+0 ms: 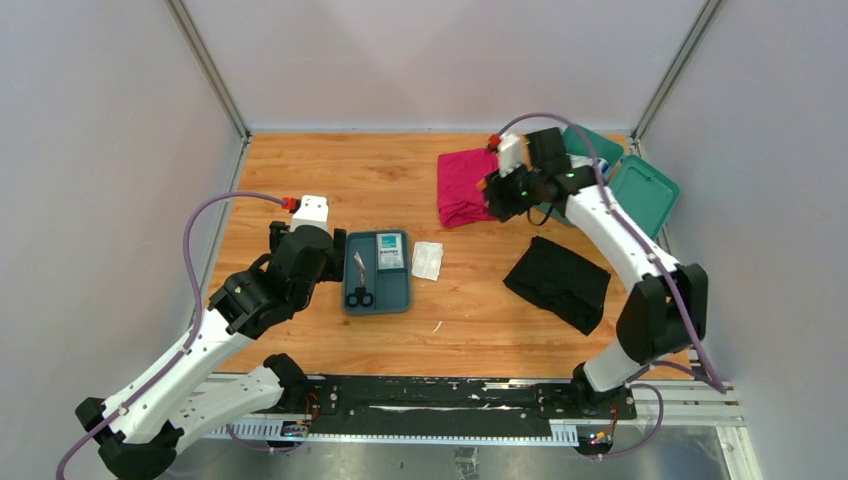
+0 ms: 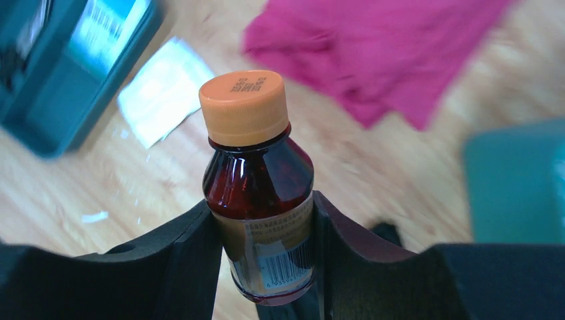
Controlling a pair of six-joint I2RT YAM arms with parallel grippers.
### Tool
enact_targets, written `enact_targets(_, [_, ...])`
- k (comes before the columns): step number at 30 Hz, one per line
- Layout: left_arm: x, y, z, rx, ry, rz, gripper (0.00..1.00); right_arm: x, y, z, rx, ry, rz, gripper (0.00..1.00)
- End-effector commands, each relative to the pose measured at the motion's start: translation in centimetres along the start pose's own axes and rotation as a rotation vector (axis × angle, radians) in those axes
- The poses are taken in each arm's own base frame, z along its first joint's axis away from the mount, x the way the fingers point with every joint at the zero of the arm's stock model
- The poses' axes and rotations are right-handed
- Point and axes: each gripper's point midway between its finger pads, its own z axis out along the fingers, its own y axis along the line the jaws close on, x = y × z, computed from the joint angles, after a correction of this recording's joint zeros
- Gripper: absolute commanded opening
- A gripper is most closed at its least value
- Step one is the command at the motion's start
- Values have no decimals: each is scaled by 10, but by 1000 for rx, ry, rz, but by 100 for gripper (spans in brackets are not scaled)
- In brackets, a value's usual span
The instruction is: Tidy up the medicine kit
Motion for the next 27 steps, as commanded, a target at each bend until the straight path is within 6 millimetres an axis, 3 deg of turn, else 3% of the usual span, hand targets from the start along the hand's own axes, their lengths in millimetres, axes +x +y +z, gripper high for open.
enact_targets(1, [1, 2, 0, -14, -4, -4, 82, -42, -64, -58, 220, -251, 312, 15])
enact_targets(5, [1, 2, 0, -14, -5, -4, 82, -38, -135, -94, 494, -392, 570, 17])
enact_targets(9, [1, 2, -1, -12, -8, -6, 82, -31, -184, -107, 605, -477, 764, 17])
enact_targets(14, [1, 2, -1, -9, -7, -6, 82, -16, -236, -97, 652, -476, 933, 16])
enact_targets(18, [1, 1, 0, -10, -4, -4, 82, -5, -268, -78, 670, -437, 1001, 16])
enact_targets(24, [1, 2, -1, -13, -6, -5, 82, 17, -295, -50, 715, -344, 1071, 19])
enact_targets(27, [1, 2, -1, -13, -6, -6, 82, 26, -299, -38, 712, -316, 1098, 28])
